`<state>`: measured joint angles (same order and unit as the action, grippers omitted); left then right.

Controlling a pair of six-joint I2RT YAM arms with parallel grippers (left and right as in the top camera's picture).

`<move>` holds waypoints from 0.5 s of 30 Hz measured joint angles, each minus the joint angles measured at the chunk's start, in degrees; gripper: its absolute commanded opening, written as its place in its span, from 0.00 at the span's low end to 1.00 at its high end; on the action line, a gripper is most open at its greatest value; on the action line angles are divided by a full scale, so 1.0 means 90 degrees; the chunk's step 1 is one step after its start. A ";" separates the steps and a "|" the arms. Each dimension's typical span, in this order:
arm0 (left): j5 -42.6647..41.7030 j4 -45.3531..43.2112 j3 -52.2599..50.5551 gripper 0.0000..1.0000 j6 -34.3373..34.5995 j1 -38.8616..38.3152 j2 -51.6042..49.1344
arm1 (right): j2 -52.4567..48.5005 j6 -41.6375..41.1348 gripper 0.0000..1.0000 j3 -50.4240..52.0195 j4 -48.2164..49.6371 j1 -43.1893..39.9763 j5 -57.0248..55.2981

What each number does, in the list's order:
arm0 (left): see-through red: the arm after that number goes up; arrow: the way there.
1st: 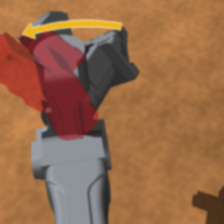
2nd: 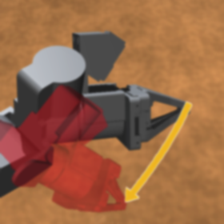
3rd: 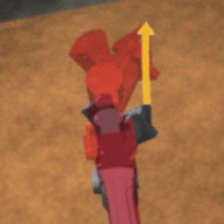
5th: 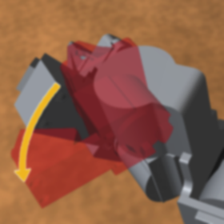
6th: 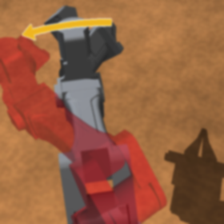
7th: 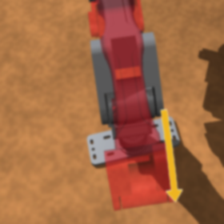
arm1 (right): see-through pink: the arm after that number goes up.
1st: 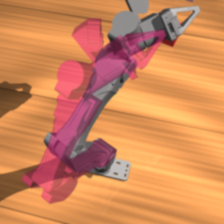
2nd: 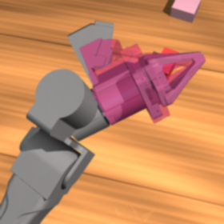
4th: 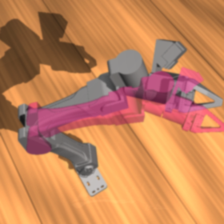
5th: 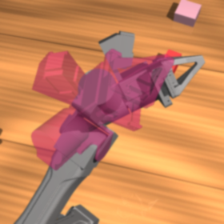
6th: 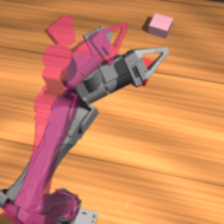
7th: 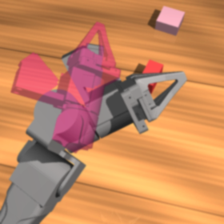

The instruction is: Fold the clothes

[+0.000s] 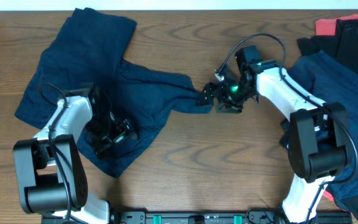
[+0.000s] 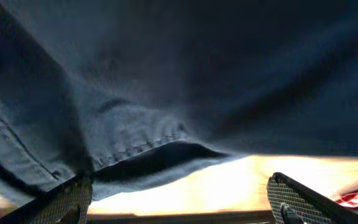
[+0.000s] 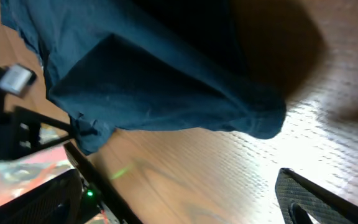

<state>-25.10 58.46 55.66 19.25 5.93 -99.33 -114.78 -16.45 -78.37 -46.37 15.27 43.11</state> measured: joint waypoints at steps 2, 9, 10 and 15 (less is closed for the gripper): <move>0.0000 -0.0092 -0.0165 0.91 0.0024 -0.0007 0.0000 | -0.0017 -0.0228 0.96 -0.0002 0.0036 0.0034 -0.0015; 0.0000 -0.0289 -0.0556 0.92 0.0027 -0.0007 0.0000 | -0.0389 -0.1212 0.97 -0.0002 0.0304 0.0197 -0.0124; 0.0000 -0.0289 -0.0571 0.91 0.0027 -0.0005 0.0000 | -0.0459 -0.1355 0.97 -0.0002 0.0345 0.0214 -0.0136; 0.0000 -0.0311 -0.0576 0.92 0.0027 -0.0007 0.0000 | -0.0614 -0.2159 0.87 -0.0005 0.0925 0.0265 -0.0058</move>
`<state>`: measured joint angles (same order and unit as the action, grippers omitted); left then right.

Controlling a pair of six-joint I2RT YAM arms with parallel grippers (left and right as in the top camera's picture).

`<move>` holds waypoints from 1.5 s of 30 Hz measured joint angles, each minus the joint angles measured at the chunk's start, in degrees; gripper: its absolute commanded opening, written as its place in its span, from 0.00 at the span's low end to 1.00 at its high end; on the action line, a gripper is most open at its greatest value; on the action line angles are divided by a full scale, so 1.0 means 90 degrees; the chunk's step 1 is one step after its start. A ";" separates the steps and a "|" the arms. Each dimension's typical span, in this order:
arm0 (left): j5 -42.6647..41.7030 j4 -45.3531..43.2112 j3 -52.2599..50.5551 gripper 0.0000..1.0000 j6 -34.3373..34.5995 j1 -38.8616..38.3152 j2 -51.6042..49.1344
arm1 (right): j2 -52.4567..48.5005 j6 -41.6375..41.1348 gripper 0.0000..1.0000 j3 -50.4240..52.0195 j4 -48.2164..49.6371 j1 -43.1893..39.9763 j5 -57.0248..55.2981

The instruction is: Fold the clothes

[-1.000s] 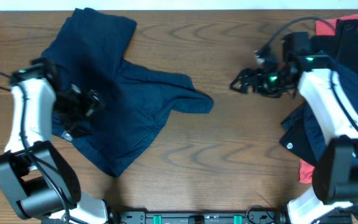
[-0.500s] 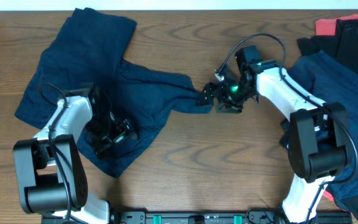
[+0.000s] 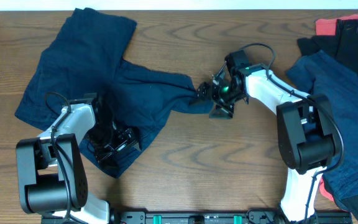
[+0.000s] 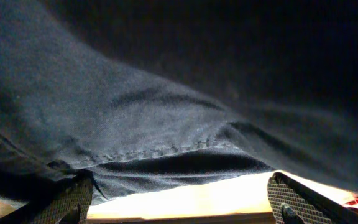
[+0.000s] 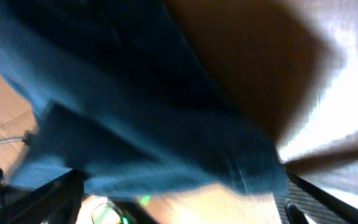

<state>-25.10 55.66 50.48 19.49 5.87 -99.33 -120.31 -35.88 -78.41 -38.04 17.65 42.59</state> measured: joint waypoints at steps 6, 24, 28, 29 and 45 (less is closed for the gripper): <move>0.0000 -0.0010 0.0000 0.92 0.0000 0.0000 0.0000 | -0.0104 -0.0546 0.01 -0.0015 0.1404 -0.0022 -0.0338; 0.0000 -0.0027 0.0000 0.92 0.0000 0.0000 0.0000 | 0.0313 0.0996 0.01 -0.1474 0.1105 -0.1479 -0.0605; 0.0002 -0.0027 0.0000 0.92 0.0000 0.0002 0.0000 | 0.0874 0.1559 0.01 -0.1775 -0.0729 -0.1579 -0.1630; 0.0000 -0.0027 0.0000 0.92 0.0000 0.0002 0.0000 | 0.0954 0.1637 0.01 -0.1770 -0.1175 -0.1569 -0.2052; -0.1243 -0.1251 -0.0019 0.80 -0.0146 -0.0763 0.0000 | 0.0806 0.1688 0.01 -0.1207 -0.1902 -0.1615 -0.5826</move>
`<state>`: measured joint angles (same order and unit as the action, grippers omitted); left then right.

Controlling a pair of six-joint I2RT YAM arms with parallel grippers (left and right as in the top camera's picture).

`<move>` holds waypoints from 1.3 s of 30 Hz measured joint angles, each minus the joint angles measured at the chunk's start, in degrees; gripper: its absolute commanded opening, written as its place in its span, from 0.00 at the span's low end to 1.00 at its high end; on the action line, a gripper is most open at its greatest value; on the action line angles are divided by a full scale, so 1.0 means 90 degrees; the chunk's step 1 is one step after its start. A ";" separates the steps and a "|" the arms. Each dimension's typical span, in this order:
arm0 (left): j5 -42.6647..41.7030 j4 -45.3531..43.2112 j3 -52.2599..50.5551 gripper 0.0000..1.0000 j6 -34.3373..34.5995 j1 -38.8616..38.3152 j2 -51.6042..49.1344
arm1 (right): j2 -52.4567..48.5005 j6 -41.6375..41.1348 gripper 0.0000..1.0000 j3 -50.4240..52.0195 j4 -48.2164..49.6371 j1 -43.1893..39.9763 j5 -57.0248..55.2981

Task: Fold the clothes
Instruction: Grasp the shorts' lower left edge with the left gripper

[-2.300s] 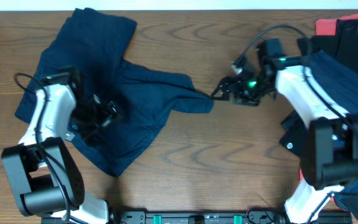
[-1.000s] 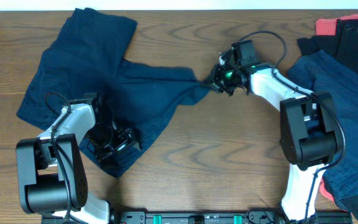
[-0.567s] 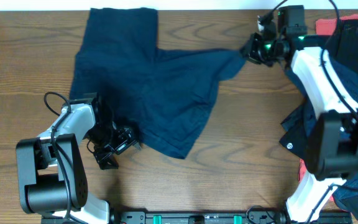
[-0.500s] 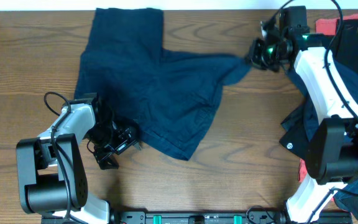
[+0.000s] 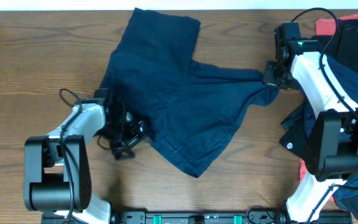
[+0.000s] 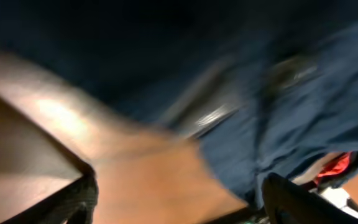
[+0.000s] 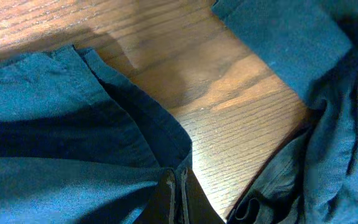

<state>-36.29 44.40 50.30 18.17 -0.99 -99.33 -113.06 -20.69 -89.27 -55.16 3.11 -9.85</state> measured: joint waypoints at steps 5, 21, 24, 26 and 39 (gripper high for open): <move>0.0044 -0.0996 0.0002 0.31 0.0223 -0.0357 0.0000 | 0.0000 0.0000 0.01 0.0000 -0.0039 0.0000 -0.0041; 0.2186 -0.2057 0.0384 0.06 0.0979 0.0673 -0.0015 | 0.0000 0.0000 0.01 0.0000 -0.0325 -0.0005 0.0032; 0.2271 -0.1804 0.0933 0.06 0.0971 0.1256 -0.0041 | 0.0000 0.0000 0.01 0.0000 -0.0260 0.0002 0.0180; 0.2222 -0.1496 0.1328 0.06 0.0937 0.1564 -0.0041 | 0.0000 0.0032 0.01 0.0000 -0.0129 0.0022 0.0464; 0.1576 0.1489 0.1700 0.97 0.0571 0.1802 -0.0041 | 0.0000 0.0590 0.01 0.0000 0.0041 0.0291 0.1239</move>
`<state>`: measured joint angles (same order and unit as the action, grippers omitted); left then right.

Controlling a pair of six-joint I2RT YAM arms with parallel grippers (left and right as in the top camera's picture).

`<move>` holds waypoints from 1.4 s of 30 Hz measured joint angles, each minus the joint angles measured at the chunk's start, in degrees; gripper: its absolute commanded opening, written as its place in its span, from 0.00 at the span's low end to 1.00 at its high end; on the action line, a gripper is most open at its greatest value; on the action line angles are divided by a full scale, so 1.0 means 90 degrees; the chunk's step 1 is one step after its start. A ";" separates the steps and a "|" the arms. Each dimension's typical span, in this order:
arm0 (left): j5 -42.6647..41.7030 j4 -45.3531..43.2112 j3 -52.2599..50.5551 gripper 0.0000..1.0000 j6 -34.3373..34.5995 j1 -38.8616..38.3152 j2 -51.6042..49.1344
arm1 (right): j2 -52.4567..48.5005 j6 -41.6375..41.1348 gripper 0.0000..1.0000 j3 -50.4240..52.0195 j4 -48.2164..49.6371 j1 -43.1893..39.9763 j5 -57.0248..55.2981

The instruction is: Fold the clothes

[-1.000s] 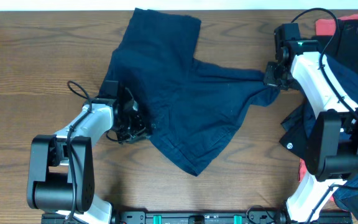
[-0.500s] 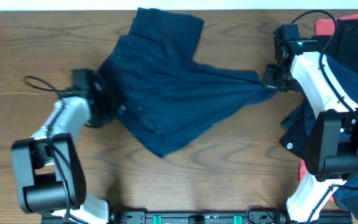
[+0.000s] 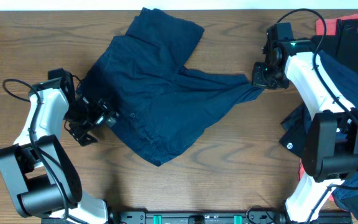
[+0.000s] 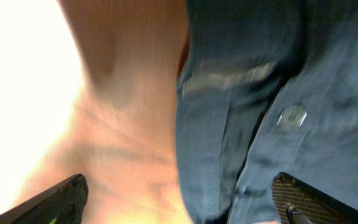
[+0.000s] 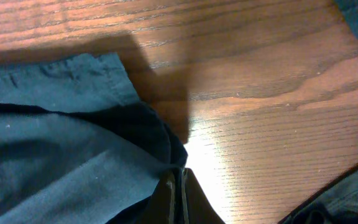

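Dark navy shorts (image 3: 160, 93) lie spread over the middle of the table, one leg stretched out to the right. My right gripper (image 3: 255, 79) is shut on the end of that leg; in the right wrist view the closed jaws (image 5: 180, 180) pinch the hem of the cloth (image 5: 73, 155) just above the wood. My left gripper (image 3: 95, 118) stands open at the garment's left edge. In the left wrist view its fingers (image 4: 61, 199) are wide apart, with the buttoned waistband (image 4: 291, 118) lying between them.
A heap of other clothes fills the right side: a blue garment (image 3: 347, 93), black cloth (image 3: 353, 37) and a red piece (image 3: 328, 25). The wooden table (image 3: 229, 162) runs to the front edge, where the arm bases stand.
Both grippers have shifted left, and the shorts with them. The right gripper stays shut on the leg end. The left gripper, still open, now sits further left at the waistband.
The shorts first lay bunched at the left, with the left gripper open on their lower part and the right gripper open by the leg end. Later the right gripper was shut on that leg end at the far right, the shorts stretched out. Now they lie spread at the middle.
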<state>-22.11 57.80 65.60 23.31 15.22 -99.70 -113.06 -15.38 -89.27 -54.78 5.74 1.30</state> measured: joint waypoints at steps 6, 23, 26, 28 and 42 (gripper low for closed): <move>-0.0240 0.0775 0.0000 0.93 -0.0282 -0.0279 0.0000 | 0.0000 0.0053 0.01 0.0000 -0.0005 0.0019 0.0019; -0.1120 -0.1059 -0.0947 0.75 0.0391 -0.2878 0.0000 | 0.0000 0.0066 0.01 0.0000 -0.0029 0.0019 0.0005; -0.1260 -0.1511 -0.1144 0.69 0.0646 -0.3075 -0.0002 | 0.0000 0.0066 0.01 0.0000 -0.0027 0.0019 -0.0027; -0.1331 -0.1688 -0.1188 0.61 0.0857 -0.3196 -0.0002 | 0.0000 0.0066 0.01 0.0000 -0.0027 0.0019 -0.0034; -0.1122 -0.0253 -0.1190 0.05 0.1134 -0.3398 0.0024 | 0.0000 0.0068 0.01 0.0002 0.0146 0.0032 -0.0420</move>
<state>-32.21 55.53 54.89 33.52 -15.35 -99.48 -113.06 -14.76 -89.25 -53.47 6.02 -2.48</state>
